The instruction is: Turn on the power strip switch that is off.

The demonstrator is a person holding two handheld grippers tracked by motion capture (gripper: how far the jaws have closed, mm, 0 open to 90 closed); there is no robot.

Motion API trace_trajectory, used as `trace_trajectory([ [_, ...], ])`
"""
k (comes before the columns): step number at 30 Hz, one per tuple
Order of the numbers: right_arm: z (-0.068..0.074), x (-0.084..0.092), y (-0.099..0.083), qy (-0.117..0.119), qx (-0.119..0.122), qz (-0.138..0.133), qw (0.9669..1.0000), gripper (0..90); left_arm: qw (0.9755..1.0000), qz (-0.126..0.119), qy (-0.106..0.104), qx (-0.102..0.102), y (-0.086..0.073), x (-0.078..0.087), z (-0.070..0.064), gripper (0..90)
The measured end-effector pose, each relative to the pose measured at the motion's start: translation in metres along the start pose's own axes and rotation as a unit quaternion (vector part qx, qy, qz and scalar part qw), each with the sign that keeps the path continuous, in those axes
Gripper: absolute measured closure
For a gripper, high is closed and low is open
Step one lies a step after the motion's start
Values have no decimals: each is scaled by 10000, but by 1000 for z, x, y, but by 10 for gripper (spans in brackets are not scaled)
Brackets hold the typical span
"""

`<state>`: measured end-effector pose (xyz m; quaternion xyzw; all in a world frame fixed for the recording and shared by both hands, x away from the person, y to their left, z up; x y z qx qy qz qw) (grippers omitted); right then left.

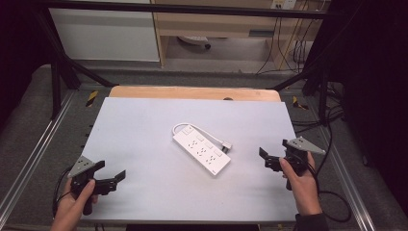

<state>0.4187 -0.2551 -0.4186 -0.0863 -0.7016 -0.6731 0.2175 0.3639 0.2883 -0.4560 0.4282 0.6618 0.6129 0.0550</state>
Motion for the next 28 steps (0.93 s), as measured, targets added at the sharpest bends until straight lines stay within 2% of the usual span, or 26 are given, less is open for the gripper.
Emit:
trace_trajectory([
  [11, -20, 9, -18, -3, -41, 45, 10000, 25, 10000, 9, 6, 6, 0, 0, 0, 60],
  [16, -25, 10, -29, -61, 13, 159, 9999, 28, 10000, 13, 16, 16, 0, 0, 1, 60],
  [22, -24, 9, -52, 98, 102, 502, 9986, 27, 10000, 14, 8, 6, 0, 0, 0, 60],
  [25, -23, 7, -61, 91, 142, 677, 9976, 25, 10000, 20, 2, -3, 0, -1, 0, 60],
  [28, -24, -1, -64, -24, 132, 803, 9967, 30, 10000, 32, 2, -6, 0, -1, 0, 60],
])
Point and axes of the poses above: each handheld gripper's, and its own axes: x roughly backward along the jaws, y roughly out of its top, z roughly to its left, the point moved 6 cm from there along -x, roughly forward along the jaws, and after that the axes turned 12 degrees about -y, right-handed, at the moved point
